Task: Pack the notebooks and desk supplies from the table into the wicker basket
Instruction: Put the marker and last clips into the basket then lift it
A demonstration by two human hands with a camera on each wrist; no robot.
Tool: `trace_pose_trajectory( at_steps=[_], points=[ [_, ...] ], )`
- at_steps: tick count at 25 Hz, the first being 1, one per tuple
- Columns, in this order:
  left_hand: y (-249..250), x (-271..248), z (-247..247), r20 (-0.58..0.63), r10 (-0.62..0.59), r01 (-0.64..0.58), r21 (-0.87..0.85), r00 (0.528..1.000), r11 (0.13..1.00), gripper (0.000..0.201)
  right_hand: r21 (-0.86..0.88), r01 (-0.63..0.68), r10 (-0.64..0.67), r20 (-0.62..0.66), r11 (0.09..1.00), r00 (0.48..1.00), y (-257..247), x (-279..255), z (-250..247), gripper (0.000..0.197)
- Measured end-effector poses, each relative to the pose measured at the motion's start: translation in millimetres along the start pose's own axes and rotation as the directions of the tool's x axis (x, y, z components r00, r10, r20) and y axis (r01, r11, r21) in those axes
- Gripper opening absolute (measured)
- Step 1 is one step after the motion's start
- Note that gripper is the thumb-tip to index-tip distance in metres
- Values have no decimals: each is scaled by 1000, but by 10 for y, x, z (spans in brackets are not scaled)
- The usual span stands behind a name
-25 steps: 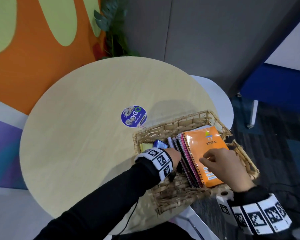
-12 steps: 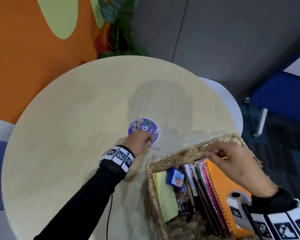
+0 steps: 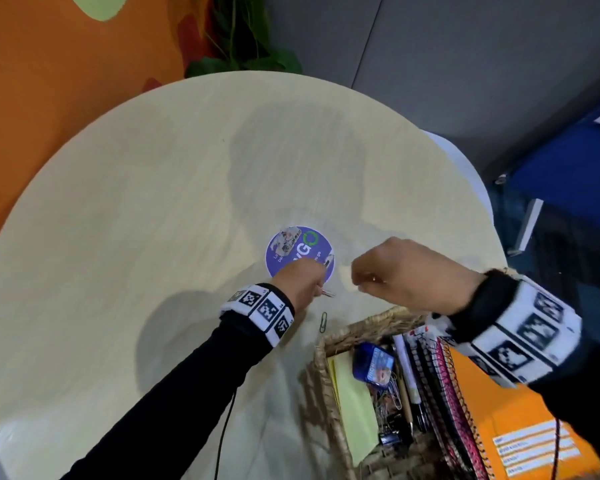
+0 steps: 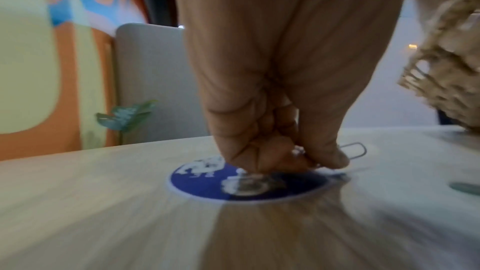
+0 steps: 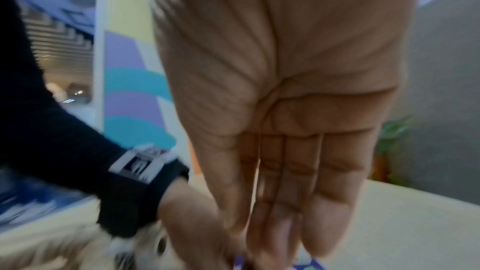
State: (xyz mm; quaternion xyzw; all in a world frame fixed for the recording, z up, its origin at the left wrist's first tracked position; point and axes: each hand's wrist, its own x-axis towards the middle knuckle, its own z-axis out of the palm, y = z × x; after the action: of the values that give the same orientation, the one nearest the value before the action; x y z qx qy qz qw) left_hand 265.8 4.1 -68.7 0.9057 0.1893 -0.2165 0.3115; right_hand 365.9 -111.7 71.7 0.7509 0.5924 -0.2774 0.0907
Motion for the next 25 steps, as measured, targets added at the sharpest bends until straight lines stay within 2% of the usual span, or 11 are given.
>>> trace_pose_trajectory(
  at_steps=[2,3,5,6,9,13,15,18,22,25],
  points=[
    [-110,-141,-64,-114,-75,59,-144,991,988,12,-214,121,-90,152,969,984,-121,286,6,17],
    [-186,-250,-88,-206,-125,78,-221,970,972,11,-306,187,-122,221,933,968,-188,426,32,16],
    [-350,-512,-98,-370,-210,85,-326,905,941,1,-434,324,-182,337,840,924,-305,646,69,17],
    [-443,-653,-83,-417,-246,91,-356,875,930,3,-477,388,-210,385,789,899,-351,728,84,18],
    [-685,-1062,4,-474,-317,112,-410,821,905,14,-542,530,-261,496,652,828,-463,890,255,21],
    [-882,-1389,130,-446,-421,200,-462,789,864,21,-549,639,-326,563,539,759,-496,963,559,20],
    [-925,-1454,176,-442,-434,220,-457,785,862,21,-534,663,-355,571,524,740,-457,959,619,20],
    [-935,-1484,203,-436,-433,228,-446,789,865,18,-524,651,-329,580,549,745,-456,940,617,21],
    [-798,-1483,227,-419,-398,210,-426,816,880,11,-526,599,-257,584,604,771,-564,890,577,25],
    [-619,-1493,304,-416,-336,159,-404,845,901,15,-516,584,-254,573,626,779,-608,819,546,24]
  ],
)
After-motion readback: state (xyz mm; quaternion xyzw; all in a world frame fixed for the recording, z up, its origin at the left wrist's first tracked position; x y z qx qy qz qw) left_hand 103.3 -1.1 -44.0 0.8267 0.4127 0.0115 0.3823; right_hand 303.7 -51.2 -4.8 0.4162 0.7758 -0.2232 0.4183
